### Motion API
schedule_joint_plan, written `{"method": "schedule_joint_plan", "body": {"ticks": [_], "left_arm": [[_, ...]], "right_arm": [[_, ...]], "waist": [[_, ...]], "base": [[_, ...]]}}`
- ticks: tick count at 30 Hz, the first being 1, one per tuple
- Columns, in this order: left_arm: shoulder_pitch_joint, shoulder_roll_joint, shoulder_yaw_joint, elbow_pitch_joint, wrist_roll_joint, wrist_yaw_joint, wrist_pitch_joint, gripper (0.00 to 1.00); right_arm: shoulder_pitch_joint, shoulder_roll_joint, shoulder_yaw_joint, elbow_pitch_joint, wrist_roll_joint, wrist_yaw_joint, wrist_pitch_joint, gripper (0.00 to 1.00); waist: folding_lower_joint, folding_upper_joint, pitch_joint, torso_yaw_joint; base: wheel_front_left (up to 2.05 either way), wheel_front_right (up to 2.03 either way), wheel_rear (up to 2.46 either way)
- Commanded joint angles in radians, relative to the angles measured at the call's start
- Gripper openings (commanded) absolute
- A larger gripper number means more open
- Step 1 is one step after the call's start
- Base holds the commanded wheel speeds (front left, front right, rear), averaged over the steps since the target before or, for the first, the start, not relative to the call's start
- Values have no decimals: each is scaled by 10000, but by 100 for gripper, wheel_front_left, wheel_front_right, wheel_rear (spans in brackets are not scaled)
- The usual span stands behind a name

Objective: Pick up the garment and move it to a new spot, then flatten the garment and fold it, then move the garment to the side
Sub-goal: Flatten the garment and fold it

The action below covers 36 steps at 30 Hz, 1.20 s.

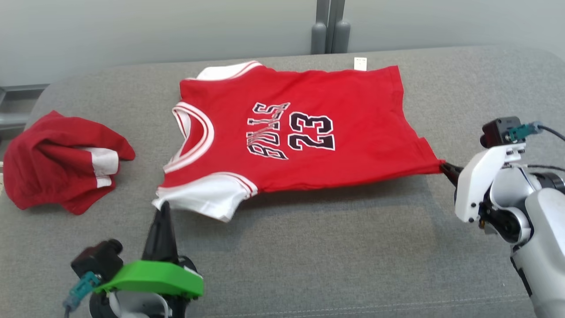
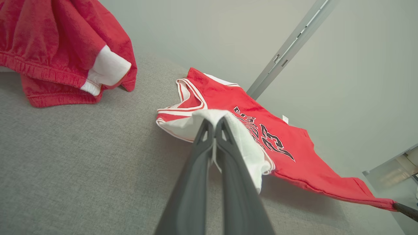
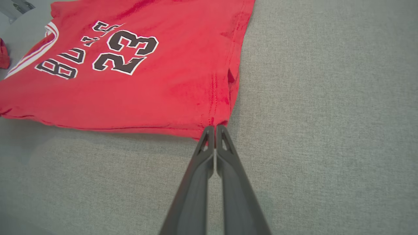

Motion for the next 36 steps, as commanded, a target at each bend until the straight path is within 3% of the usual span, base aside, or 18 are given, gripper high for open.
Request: {"method": "schedule_joint_plan", "body": {"ticks": [1, 10, 24, 36], "left_arm": [[299, 33, -81, -134, -21, 36, 109, 0], [1542, 260, -932, -940, 276, 277, 968, 0], [3319, 765, -1766, -2627, 101, 713, 2483, 0], [4493, 1021, -1711, -4385, -486, 1530, 3698, 0]], "right_arm": [[261, 34, -134, -58, -117, -10, 79, 0], [1107, 166, -859, -249, -868, -10, 1262, 0], [2178, 419, -1553, -1620, -1254, -10, 3232, 0], [3356, 589, -2294, -2430, -1210, -10, 4091, 0]], "waist": [[1, -1, -271, 161], [1, -1, -651, 316], [1, -1, -801, 262], [1, -1, -743, 199]], "base": [[0, 0, 0], [0, 0, 0], [0, 0, 0], [0, 0, 0]]}}
